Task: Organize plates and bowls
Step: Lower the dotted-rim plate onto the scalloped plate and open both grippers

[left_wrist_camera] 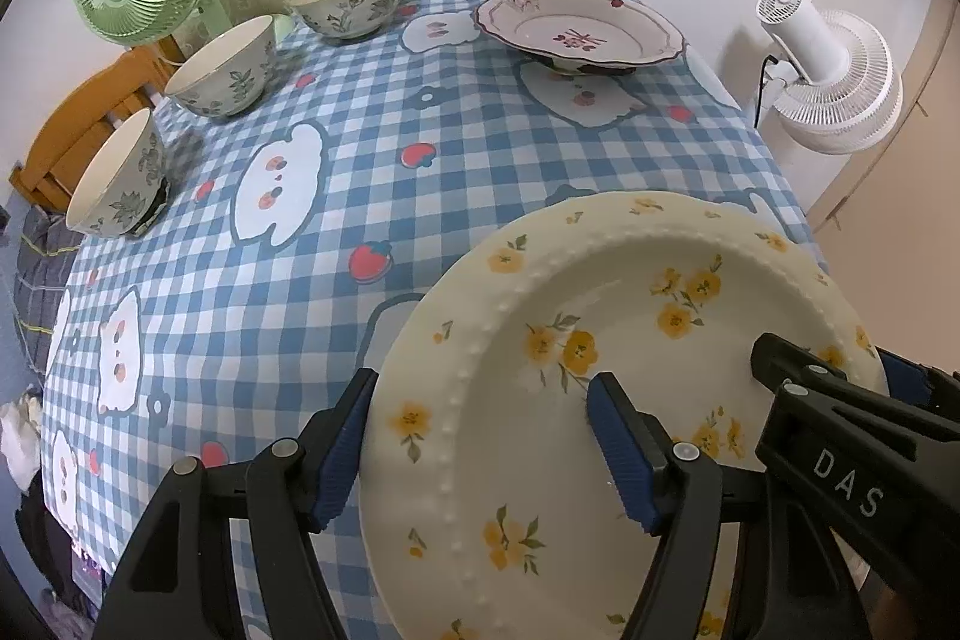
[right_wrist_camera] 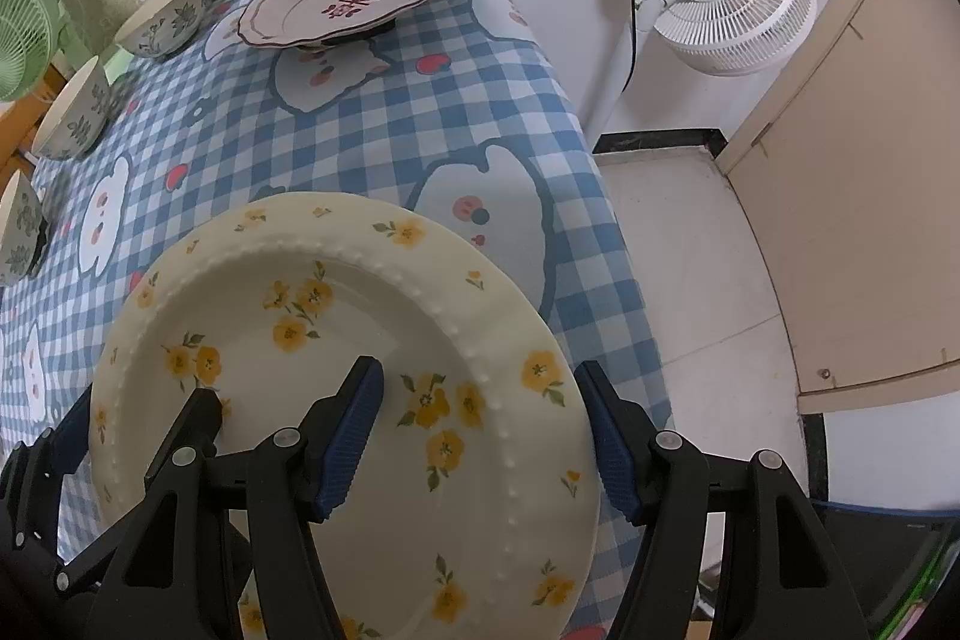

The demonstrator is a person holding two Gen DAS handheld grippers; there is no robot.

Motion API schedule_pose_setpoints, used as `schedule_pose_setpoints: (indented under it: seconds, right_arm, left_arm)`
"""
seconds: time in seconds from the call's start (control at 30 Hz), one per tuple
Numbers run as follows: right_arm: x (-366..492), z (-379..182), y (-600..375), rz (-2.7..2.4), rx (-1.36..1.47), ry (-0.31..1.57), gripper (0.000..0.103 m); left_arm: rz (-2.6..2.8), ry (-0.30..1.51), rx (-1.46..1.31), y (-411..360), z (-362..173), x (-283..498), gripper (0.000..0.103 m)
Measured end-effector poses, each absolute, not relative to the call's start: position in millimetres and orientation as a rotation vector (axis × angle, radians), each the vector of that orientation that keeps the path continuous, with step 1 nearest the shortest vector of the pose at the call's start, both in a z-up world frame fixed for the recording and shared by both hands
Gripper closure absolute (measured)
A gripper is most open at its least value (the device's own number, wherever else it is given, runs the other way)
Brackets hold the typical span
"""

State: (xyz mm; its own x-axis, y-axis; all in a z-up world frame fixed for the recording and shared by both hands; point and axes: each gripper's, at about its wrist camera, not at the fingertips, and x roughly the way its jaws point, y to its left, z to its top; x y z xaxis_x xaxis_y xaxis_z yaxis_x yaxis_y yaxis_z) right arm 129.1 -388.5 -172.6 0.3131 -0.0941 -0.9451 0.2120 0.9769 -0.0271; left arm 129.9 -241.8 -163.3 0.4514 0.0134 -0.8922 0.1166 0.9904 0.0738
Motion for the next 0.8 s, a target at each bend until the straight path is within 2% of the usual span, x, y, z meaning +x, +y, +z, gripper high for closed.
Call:
schedule_pose_setpoints:
  seconds: [0.3,0.8]
  right_arm:
    - [126.4,-173.2,-386.3,-0.211,0.088,1.211,0.035]
    - [123.7,-157.9,-388.1,-0.157,0.110,1.199,0.030]
  left_arm:
    - [-0.040,1.059,0.178,-248.3,-166.4,124.8,0.032]
    - [-0.124,1.123,0.077,-236.3,-159.3,126.2,0.018]
